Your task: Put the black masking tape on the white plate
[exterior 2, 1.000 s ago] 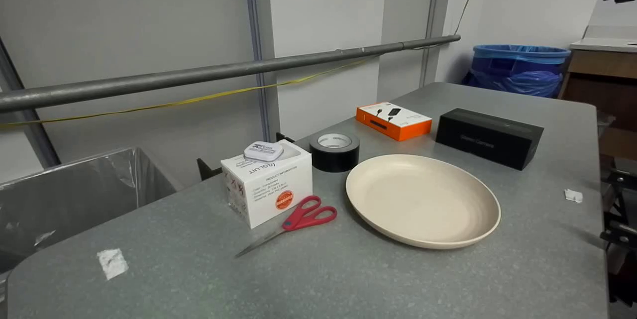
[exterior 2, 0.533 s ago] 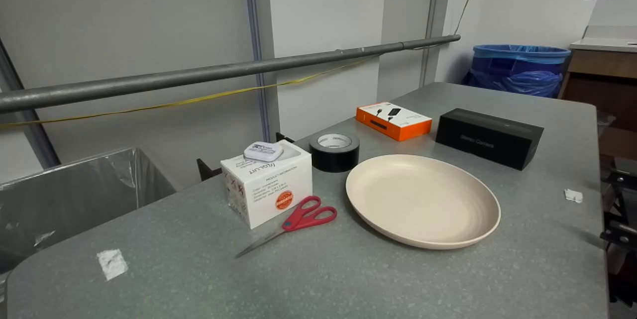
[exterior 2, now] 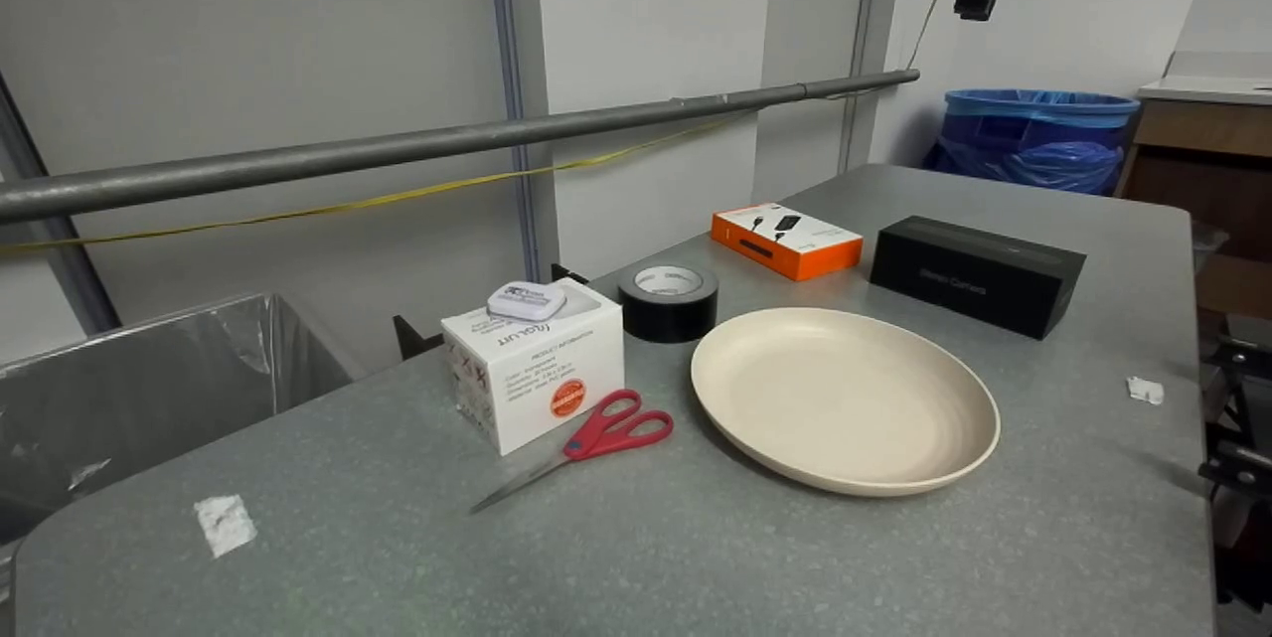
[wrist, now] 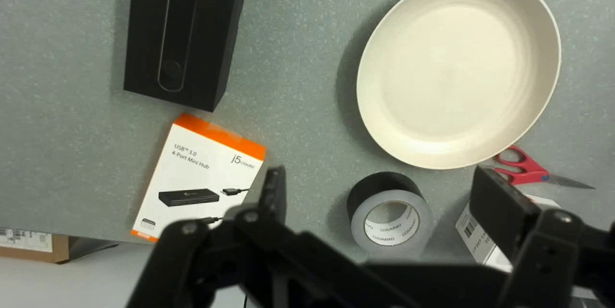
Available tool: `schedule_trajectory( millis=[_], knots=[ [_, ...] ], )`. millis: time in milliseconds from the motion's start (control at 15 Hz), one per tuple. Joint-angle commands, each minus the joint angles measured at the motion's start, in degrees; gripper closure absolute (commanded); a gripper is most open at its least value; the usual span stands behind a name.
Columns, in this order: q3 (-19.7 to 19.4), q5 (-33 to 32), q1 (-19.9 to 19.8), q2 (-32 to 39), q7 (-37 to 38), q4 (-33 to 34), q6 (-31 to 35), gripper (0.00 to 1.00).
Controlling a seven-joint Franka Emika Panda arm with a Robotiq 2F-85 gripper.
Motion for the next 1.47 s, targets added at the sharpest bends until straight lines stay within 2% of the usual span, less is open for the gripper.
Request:
schedule_trajectory(
  millis=[0, 333, 667, 800, 1000, 1267, 1333, 1400],
  knots=[
    [0.27, 0.16, -0.55, -0.15, -0.14, -0.11, -0.17, 0.00],
    [-0.02, 0.30, -0.69, -0.27, 0.08, 0.10, 0.02, 0.00],
    [1.04, 9.58, 1.29, 16.26, 1.63, 11.26, 5.67, 0.00],
    [2.37, 10.34, 0.70, 22.72, 3.95, 15.64, 8.69, 0.00],
    [3.82, 7.90, 0.58, 33.04, 10.03, 23.66, 11.08, 0.00],
    [3.96, 5.16, 1.64, 45.29, 17.05, 36.19, 7.07, 0.00],
    [4.83, 6.71, 0.26, 38.96, 13.09, 27.75, 10.55, 0.00],
    [4.81, 6.24, 0.50, 41.62, 14.27, 30.28, 10.40, 0.00]
  ],
)
